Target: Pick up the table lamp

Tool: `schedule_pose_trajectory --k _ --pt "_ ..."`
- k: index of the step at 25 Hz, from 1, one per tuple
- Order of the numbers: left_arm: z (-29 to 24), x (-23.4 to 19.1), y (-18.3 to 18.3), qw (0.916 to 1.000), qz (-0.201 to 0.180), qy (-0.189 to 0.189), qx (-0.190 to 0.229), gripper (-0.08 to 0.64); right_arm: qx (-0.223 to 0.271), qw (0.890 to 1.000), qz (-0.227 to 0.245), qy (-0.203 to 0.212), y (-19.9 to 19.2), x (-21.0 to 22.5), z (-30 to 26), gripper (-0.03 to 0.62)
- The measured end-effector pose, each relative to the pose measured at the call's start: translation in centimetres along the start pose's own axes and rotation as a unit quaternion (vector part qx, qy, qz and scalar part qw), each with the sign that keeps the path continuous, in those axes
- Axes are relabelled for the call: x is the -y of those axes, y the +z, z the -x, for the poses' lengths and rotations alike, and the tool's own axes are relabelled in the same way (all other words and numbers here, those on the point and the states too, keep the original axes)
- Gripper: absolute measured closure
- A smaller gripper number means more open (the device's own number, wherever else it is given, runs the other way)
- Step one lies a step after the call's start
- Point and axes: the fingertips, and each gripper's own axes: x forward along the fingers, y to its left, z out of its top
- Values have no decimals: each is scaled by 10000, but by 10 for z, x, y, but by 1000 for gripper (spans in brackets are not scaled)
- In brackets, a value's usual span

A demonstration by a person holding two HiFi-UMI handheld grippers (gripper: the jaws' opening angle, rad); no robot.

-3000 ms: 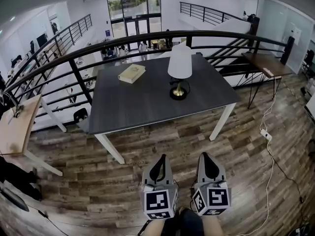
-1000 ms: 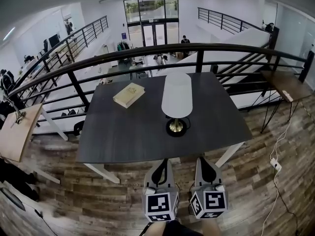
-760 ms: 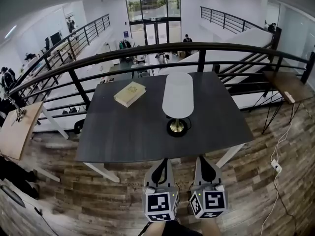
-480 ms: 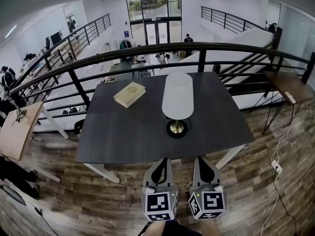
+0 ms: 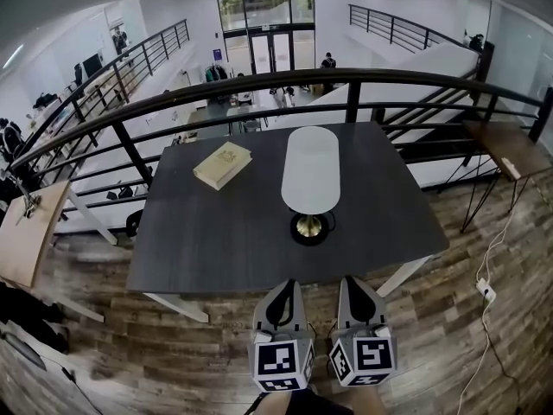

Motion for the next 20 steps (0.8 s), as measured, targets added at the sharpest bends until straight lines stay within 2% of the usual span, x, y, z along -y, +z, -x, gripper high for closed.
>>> schedule_pose_trajectory --k 10,20 --pt "-43 -16 -5 9998 -39 -129 -128 541 -71 9999 -119 -83 -5 8 -45 600" --pt "-86 -34 -6 9995 1 -225 -213 541 -163 9998 -40 -129 -11 14 -86 600"
